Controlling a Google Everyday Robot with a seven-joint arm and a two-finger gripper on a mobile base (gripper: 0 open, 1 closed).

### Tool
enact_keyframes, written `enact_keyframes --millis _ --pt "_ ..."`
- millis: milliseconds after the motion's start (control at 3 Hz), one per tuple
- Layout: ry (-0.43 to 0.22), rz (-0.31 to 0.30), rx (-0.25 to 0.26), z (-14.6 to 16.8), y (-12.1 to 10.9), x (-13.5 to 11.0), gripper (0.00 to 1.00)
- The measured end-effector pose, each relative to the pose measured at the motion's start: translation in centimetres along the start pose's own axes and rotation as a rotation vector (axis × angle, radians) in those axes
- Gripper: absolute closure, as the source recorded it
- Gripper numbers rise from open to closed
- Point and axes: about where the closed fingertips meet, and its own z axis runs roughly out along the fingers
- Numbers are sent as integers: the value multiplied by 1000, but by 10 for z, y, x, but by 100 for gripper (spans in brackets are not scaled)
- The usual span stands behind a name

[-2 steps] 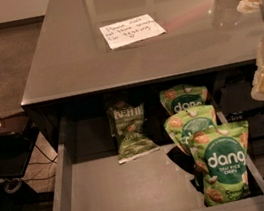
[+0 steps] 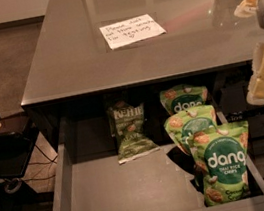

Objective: Pick green jalapeno chip bag from top drawer and place on counter

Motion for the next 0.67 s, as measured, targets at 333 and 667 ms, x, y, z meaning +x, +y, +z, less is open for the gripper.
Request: enact_keyframes --millis 333,667 --pt "-51 23 -1 17 14 -11 0" --pt "-127 56 -16 47 35 -40 0"
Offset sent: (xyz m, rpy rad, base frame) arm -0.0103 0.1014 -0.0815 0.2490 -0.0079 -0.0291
